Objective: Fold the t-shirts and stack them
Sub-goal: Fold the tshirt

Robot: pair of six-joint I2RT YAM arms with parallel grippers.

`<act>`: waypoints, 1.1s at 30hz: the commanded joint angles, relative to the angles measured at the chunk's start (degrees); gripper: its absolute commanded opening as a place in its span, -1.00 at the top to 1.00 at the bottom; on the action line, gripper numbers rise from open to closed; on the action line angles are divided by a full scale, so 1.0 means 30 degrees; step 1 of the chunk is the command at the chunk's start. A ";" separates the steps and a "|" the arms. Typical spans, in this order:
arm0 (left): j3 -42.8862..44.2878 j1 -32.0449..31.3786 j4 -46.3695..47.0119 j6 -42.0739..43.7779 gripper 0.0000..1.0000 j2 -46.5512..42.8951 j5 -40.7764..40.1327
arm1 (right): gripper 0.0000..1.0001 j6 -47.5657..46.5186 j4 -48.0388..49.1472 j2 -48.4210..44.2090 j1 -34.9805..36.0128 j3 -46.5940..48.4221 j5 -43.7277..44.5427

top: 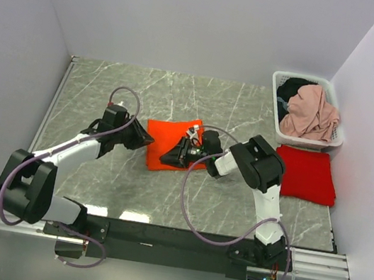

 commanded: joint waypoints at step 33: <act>0.1163 0.1577 -0.2234 0.2843 0.11 0.0650 -0.2008 | 0.28 -0.7557 -0.9970 -0.7216 -0.6146 -0.1692 0.2199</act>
